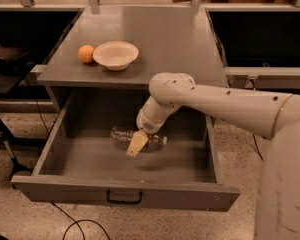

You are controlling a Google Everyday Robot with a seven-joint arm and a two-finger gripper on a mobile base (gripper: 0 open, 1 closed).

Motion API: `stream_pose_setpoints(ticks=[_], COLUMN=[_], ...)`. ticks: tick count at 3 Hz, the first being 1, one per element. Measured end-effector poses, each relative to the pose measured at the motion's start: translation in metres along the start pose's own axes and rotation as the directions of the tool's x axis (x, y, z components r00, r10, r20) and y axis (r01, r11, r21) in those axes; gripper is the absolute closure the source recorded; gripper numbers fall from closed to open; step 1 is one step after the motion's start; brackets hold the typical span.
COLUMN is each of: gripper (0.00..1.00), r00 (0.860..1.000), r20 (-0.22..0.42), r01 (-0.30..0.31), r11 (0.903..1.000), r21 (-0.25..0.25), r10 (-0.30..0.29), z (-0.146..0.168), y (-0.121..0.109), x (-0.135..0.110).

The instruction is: Pick water bottle from top drawer and place on counter

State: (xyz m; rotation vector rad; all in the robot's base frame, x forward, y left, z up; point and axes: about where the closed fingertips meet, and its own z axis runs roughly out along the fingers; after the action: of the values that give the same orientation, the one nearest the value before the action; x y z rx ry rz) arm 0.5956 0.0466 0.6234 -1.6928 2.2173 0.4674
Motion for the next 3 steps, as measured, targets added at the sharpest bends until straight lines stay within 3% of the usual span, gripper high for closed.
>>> stream_pose_setpoints(ticks=[1,3], gripper=[0.39,0.86], r00=[0.997,0.987], r20=[0.082,0.155], r01=[-0.014,-0.044], r11=[0.9997,0.9984], r21=[0.022,0.034], r10=[0.012,0.039], z=[-0.014,-0.027], y=[0.007,0.019], x=[0.006,0.016])
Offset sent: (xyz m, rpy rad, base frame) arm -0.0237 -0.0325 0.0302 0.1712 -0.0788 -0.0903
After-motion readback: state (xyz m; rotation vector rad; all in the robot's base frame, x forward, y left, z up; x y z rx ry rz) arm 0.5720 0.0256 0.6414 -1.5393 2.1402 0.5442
